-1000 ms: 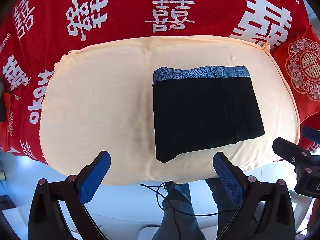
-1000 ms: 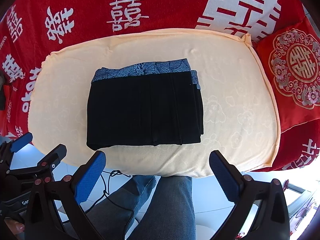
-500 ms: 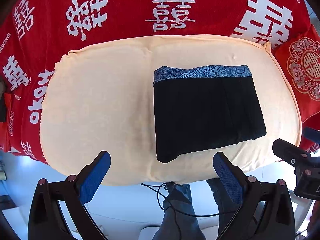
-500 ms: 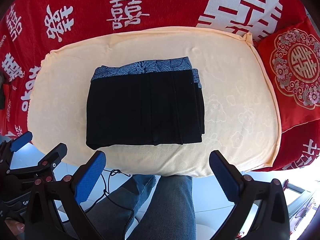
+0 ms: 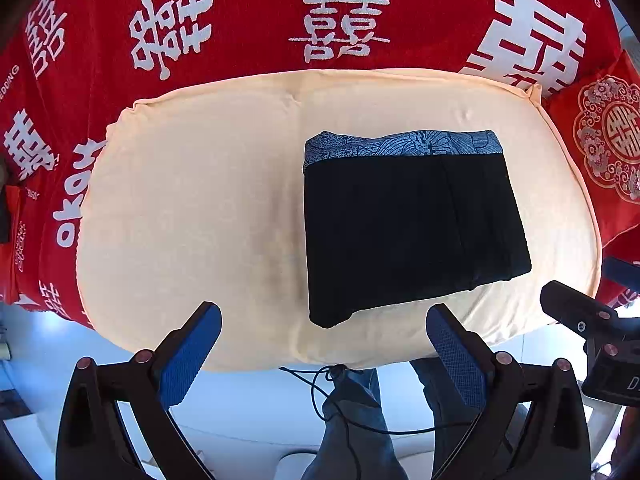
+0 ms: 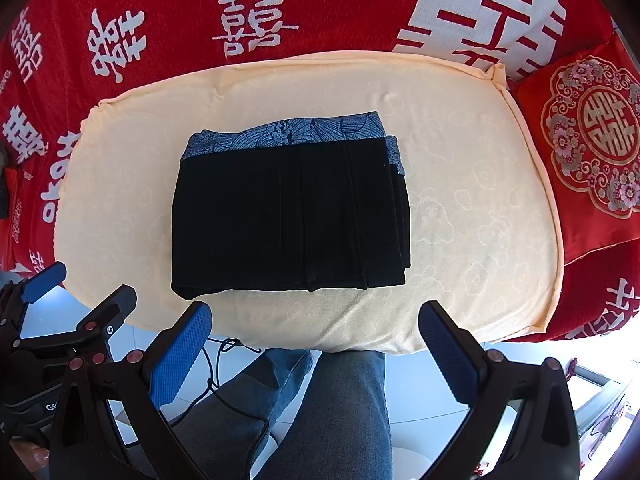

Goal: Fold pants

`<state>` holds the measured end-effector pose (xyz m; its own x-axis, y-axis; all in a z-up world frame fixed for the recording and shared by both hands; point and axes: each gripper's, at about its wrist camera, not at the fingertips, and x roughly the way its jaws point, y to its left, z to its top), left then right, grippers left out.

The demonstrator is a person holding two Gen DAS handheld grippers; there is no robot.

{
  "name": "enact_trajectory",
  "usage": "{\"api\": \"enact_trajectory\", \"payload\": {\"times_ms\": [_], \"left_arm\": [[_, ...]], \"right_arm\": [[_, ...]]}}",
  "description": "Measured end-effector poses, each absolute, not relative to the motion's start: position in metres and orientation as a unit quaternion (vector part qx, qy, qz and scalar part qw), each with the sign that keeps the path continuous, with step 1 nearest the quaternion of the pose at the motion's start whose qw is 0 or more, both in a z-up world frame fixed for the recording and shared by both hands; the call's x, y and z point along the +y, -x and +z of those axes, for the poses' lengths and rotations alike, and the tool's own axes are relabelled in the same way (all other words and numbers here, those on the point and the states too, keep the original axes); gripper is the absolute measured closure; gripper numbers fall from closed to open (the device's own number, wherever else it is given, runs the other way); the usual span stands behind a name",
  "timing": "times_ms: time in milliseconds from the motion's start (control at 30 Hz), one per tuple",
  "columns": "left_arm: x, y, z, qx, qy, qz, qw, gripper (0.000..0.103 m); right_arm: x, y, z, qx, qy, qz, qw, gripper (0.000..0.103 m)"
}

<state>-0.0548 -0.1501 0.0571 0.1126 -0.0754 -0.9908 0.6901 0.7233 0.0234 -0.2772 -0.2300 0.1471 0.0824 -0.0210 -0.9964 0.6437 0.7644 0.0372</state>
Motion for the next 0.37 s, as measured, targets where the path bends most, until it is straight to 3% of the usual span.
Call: {"api": "enact_trajectory", "payload": {"times_ms": [367], "left_arm": [[-0.1512,0.0536,0.0573,0.610,-0.244,-0.276,0.701,0.000]], "right_arm": [[-0.2337,0.2783,0.1428,0.636,-0.247,-0.241,0.690,0.000]]}}
